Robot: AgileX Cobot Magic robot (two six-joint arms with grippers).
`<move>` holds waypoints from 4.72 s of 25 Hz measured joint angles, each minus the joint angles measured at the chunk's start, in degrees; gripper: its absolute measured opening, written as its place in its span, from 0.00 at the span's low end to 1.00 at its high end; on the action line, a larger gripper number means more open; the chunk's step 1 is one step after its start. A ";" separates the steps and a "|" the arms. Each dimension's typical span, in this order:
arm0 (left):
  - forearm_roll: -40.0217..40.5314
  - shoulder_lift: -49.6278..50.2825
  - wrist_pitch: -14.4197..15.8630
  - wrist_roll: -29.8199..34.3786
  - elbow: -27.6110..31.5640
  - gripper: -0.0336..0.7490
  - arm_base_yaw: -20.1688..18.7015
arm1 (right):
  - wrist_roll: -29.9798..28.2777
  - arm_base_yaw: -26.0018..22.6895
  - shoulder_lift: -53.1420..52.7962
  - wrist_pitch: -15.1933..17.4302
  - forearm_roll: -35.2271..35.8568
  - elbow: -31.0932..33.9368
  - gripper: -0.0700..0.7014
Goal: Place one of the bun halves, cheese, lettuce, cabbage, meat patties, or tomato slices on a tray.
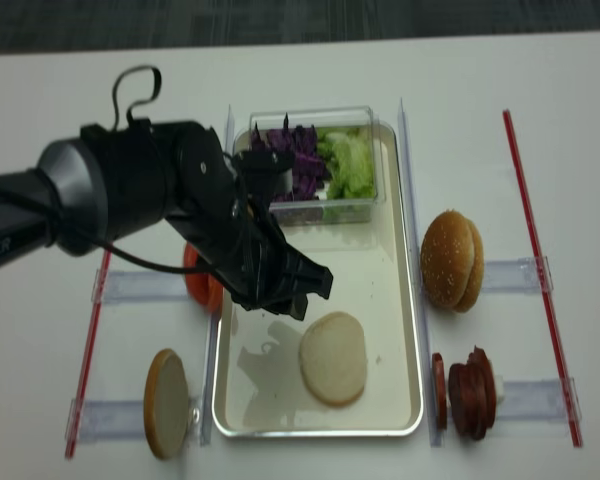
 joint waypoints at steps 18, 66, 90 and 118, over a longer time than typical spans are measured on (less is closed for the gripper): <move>24.20 -6.86 14.86 -14.13 -10.45 0.37 1.59 | 0.00 0.00 0.00 0.00 0.00 0.00 0.53; 31.32 -16.40 26.29 -12.30 -7.42 0.37 34.64 | 0.15 0.00 0.00 -0.10 0.00 0.00 0.53; 27.61 -62.45 27.80 -10.69 16.51 0.37 34.64 | 0.15 0.00 0.00 -0.10 0.00 0.00 0.53; 26.30 -79.85 26.49 -5.87 28.96 0.37 33.87 | 0.15 0.00 0.00 -0.10 0.00 0.00 0.53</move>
